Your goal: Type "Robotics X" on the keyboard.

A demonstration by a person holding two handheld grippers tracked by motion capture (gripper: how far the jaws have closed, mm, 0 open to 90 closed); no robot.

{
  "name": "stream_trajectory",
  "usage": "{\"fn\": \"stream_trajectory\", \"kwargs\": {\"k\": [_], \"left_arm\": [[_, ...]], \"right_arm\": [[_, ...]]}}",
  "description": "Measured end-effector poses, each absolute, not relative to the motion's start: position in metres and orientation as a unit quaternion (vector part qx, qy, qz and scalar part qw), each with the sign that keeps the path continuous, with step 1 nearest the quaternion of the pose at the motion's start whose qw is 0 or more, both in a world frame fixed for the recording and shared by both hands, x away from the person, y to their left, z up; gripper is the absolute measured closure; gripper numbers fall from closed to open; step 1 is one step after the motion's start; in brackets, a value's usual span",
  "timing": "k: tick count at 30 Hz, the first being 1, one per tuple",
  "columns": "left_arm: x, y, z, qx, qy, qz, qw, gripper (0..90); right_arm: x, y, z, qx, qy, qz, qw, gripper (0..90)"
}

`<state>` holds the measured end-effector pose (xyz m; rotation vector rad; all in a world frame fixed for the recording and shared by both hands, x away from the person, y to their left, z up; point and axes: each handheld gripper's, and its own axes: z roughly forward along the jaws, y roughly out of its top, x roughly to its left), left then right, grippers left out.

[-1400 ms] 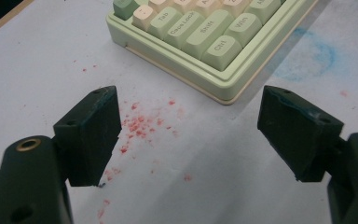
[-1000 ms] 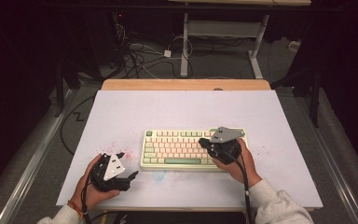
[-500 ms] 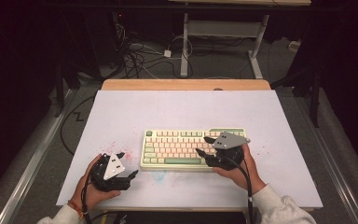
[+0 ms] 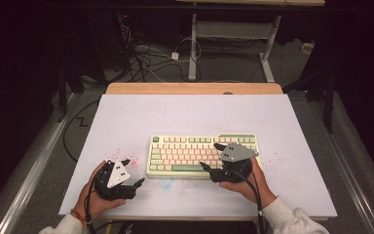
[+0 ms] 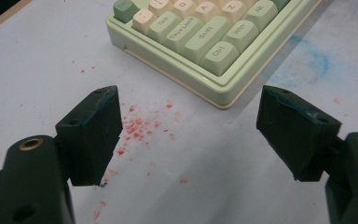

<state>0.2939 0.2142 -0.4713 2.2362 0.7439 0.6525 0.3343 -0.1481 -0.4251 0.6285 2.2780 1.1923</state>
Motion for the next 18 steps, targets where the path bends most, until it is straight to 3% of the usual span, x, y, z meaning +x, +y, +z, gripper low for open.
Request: {"fn": "stream_trajectory", "kwargs": {"k": [4, 11, 14, 18], "left_arm": [[0.294, 0.215, -0.471, 0.857, 0.29, 0.248, 0.346, 20.5], [0.294, 0.215, -0.467, 0.853, 0.291, 0.243, 0.358, 25.3], [0.294, 0.214, -0.466, 0.853, 0.292, 0.227, 0.367, 29.0], [0.294, 0.213, -0.465, 0.852, 0.293, 0.222, 0.373, 29.9]], "right_arm": [[0.331, -0.143, -0.429, 0.222, 0.838, 0.437, 0.24, 43.3], [0.332, -0.132, -0.432, 0.203, 0.858, 0.422, 0.209, 82.4], [0.336, -0.126, -0.433, 0.198, 0.865, 0.414, 0.202, 89.5], [0.343, -0.117, -0.436, 0.193, 0.874, 0.4, 0.198, 90.0]]}}
